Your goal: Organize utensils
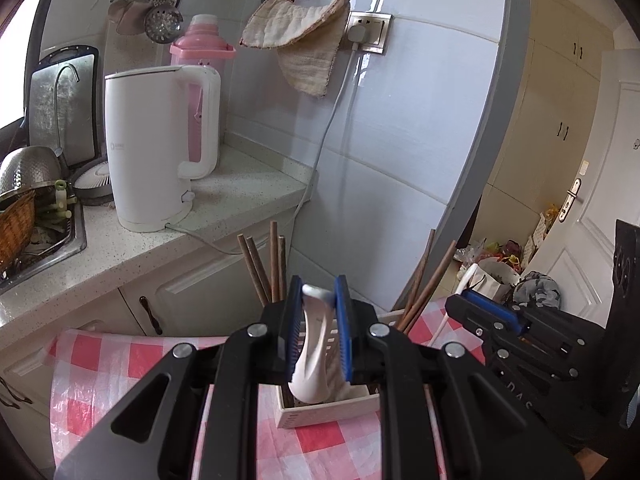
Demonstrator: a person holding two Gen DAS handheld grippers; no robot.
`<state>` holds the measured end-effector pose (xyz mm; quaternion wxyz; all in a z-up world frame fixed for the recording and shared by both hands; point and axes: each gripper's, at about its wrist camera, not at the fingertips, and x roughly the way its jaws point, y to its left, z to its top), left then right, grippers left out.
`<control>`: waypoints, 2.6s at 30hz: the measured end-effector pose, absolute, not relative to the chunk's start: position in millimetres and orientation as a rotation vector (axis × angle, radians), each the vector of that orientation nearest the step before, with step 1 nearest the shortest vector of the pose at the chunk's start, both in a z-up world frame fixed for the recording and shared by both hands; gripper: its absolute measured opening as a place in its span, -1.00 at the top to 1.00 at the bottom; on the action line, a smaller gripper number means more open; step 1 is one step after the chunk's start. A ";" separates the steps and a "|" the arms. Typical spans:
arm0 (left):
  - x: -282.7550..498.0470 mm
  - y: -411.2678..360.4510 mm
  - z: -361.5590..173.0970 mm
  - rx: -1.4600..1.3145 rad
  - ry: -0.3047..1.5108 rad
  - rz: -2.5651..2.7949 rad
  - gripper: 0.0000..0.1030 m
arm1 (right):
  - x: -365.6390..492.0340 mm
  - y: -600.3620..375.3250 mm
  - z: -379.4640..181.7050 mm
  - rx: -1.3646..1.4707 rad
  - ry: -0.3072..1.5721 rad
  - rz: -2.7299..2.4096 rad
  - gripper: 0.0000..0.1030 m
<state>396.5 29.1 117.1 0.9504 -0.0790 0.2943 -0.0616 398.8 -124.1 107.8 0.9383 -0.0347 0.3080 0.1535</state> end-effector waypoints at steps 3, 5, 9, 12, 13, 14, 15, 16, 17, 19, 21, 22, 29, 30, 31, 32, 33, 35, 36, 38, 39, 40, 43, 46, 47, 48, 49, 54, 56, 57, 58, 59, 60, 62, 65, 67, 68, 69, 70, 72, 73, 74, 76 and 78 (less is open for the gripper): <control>401.1 30.2 107.2 -0.179 0.642 -0.127 0.68 | 401.1 -123.8 102.2 -0.067 0.656 0.314 0.73; 399.5 30.6 103.7 -0.167 0.653 -0.120 0.59 | 399.8 -125.9 101.8 -0.062 0.657 0.313 0.67; 390.5 33.9 107.2 -0.162 0.642 -0.114 0.42 | 393.4 -131.8 108.1 -0.051 0.638 0.318 0.46; 379.0 37.7 113.7 -0.171 0.615 -0.105 0.29 | 384.8 -135.7 117.4 -0.048 0.606 0.315 0.40; 372.3 39.3 115.6 -0.170 0.598 -0.095 0.16 | 380.5 -137.5 121.3 -0.046 0.588 0.313 0.27; 365.8 39.9 117.5 -0.167 0.583 -0.090 0.12 | 375.2 -139.9 125.5 -0.042 0.567 0.310 0.08; 359.4 40.5 118.5 -0.166 0.571 -0.086 0.11 | 368.9 -142.3 129.6 -0.040 0.543 0.309 -0.01; 351.0 42.6 118.4 -0.171 0.557 -0.085 0.00 | 362.2 -144.4 133.4 -0.043 0.516 0.306 -0.13; 343.6 43.8 118.6 -0.174 0.542 -0.086 -0.11 | 354.6 -146.5 136.5 -0.044 0.489 0.300 -0.19; 328.2 45.8 117.9 -0.163 0.514 -0.081 -0.21 | 337.1 -150.8 141.9 -0.040 0.436 0.295 -0.28; 312.2 47.9 116.3 -0.154 0.485 -0.079 -0.35 | 313.7 -156.2 144.3 -0.025 0.371 0.302 -0.42; 304.4 49.7 114.3 -0.151 0.472 -0.068 -0.43 | 303.4 -158.6 144.1 -0.021 0.347 0.305 -0.48; 258.3 48.9 83.4 -0.132 0.442 -0.042 -0.68 | 233.4 -179.4 101.4 -0.001 0.250 0.307 -0.63; 255.1 47.2 78.0 -0.130 0.445 -0.042 -0.71 | 230.8 -180.3 90.8 -0.009 0.271 0.314 -0.63; 251.9 45.5 71.8 -0.131 0.453 -0.046 -0.73 | 229.8 -181.1 82.3 -0.011 0.287 0.321 -0.63; 249.4 44.1 66.1 -0.136 0.460 -0.051 -0.74 | 231.1 -182.1 74.1 -0.010 0.306 0.329 -0.63; 248.0 42.3 61.7 -0.141 0.466 -0.054 -0.74 | 234.6 -183.1 66.7 -0.009 0.325 0.337 -0.63; 245.4 38.6 52.5 -0.150 0.474 -0.054 -0.77 | 241.4 -186.0 56.9 0.004 0.343 0.332 -0.63; 245.1 36.7 49.3 -0.152 0.474 -0.056 -0.80 | 246.7 -187.8 52.8 0.014 0.340 0.328 -0.63; 244.1 31.0 43.8 -0.141 0.469 -0.063 -0.88 | 256.1 -187.2 44.9 0.015 0.342 0.319 -0.63; 243.6 27.7 42.0 -0.132 0.463 -0.062 -0.88 | 261.5 -185.9 40.8 0.015 0.350 0.315 -0.63; 243.8 25.0 40.5 -0.126 0.459 -0.062 -0.89 | 267.6 -184.5 36.9 0.013 0.358 0.315 -0.63; 245.8 21.4 36.7 -0.125 0.456 -0.067 -0.89 | 278.1 -180.7 29.0 0.008 0.375 0.314 -0.63; 248.3 20.6 31.8 -0.122 0.468 -0.073 -0.89 | 280.8 -180.3 25.2 0.006 0.379 0.323 -0.63; 249.9 21.1 30.8 -0.123 0.470 -0.073 -0.89 | 282.3 -180.0 24.1 0.002 0.386 0.323 -0.63; 250.3 21.6 30.3 -0.126 0.470 -0.073 -0.89 | 283.7 -180.2 23.4 0.002 0.389 0.326 -0.63; 250.6 22.2 29.7 -0.129 0.471 -0.072 -0.89 | 283.7 -180.7 23.1 0.003 0.391 0.327 -0.63; 249.1 22.4 32.0 -0.128 0.465 -0.074 -0.89 | 282.3 -181.2 23.4 0.004 0.393 0.334 -0.63; 248.7 21.7 32.6 -0.127 0.467 -0.076 -0.89 | 282.1 -182.6 23.5 0.006 0.393 0.332 -0.63; 248.6 21.4 32.8 -0.126 0.467 -0.077 -0.89 | 281.8 -182.9 23.8 0.009 0.393 0.334 -0.63; 248.5 21.2 32.5 -0.127 0.469 -0.080 -0.90 | 281.5 -183.0 24.2 0.011 0.392 0.336 -0.63; 248.7 21.2 32.2 -0.128 0.471 -0.082 -0.90 | 281.2 -182.6 24.7 0.009 0.391 0.335 -0.63; 249.3 21.3 32.1 -0.129 0.473 -0.082 -0.90 | 281.1 -182.0 25.1 0.005 0.388 0.333 -0.63; 249.2 21.6 32.0 -0.132 0.473 -0.082 -0.90 | 281.0 -181.8 25.8 0.002 0.389 0.332 -0.63; 249.2 20.9 32.1 -0.130 0.474 -0.085 -0.90 | 280.9 -182.4 26.1 0.004 0.387 0.329 -0.63; 249.2 21.0 32.1 -0.133 0.473 -0.087 -0.90 | 280.6 -182.3 26.5 0.004 0.387 0.330 -0.63; 248.8 21.0 32.1 -0.135 0.472 -0.089 -0.90 | 280.5 -181.9 26.7 0.002 0.386 0.331 -0.63; 248.2 20.6 32.1 -0.134 0.472 -0.090 -0.90 | 280.3 -181.3 26.6 0.001 0.387 0.332 -0.63; 248.3 20.0 32.4 -0.133 0.471 -0.090 -0.90 | 280.2 -180.7 26.6 0.001 0.387 0.334 -0.63; 247.5 19.4 32.8 -0.132 0.470 -0.091 -0.90 | 279.7 -179.9 26.4 0.000 0.387 0.335 -0.63; 247.1 19.3 32.9 -0.133 0.467 -0.093 -0.90 | 279.1 -179.8 26.4 0.000 0.387 0.335 -0.63; 246.8 19.1 33.2 -0.133 0.466 -0.093 -0.90 | 278.9 -179.5 26.3 0.000 0.388 0.336 -0.63; 246.7 18.7 33.3 -0.131 0.466 -0.093 -0.90 | 278.5 -179.4 26.2 0.000 0.388 0.337 -0.63; 246.7 18.7 33.3 -0.134 0.466 -0.094 -0.90 | 278.1 -179.4 26.1 0.003 0.387 0.338 -0.63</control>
